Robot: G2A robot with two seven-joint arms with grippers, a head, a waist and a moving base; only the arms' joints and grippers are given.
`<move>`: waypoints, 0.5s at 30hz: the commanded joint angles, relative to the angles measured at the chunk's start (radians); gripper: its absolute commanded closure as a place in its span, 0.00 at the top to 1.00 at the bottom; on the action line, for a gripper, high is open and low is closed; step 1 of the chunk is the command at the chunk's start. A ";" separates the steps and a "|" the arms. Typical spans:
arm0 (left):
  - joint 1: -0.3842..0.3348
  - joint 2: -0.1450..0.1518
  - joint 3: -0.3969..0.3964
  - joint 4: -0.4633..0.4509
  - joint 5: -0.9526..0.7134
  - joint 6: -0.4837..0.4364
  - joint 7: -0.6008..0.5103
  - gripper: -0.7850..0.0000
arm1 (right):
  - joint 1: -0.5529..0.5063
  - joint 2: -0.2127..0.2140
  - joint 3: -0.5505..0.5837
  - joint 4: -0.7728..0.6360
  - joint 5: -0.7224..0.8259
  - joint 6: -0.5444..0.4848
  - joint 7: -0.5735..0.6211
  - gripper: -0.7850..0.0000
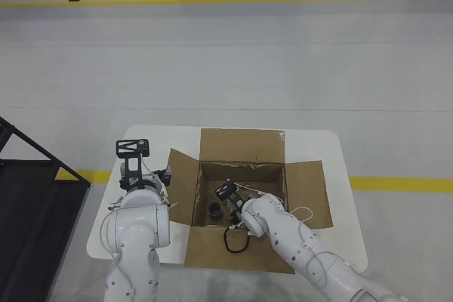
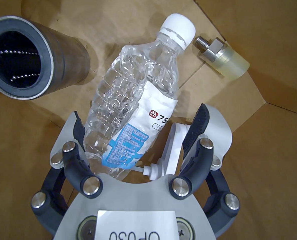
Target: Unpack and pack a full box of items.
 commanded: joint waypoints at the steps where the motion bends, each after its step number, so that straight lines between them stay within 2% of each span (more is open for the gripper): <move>1: 0.000 0.000 0.000 0.000 0.000 0.000 0.000 1.00 | 0.003 -0.006 -0.002 0.019 0.013 -0.005 -0.003 0.94; 9: 0.000 0.000 0.000 0.000 0.000 0.000 0.000 1.00 | 0.016 -0.024 -0.007 0.077 0.049 -0.031 -0.034 0.90; 13: 0.000 0.000 0.000 0.000 0.000 0.000 0.000 1.00 | 0.021 -0.031 -0.003 0.098 0.064 -0.045 -0.045 0.93; 15: 0.000 0.000 0.000 0.000 0.000 0.000 0.000 1.00 | 0.022 -0.034 -0.004 0.106 0.064 -0.045 -0.048 0.90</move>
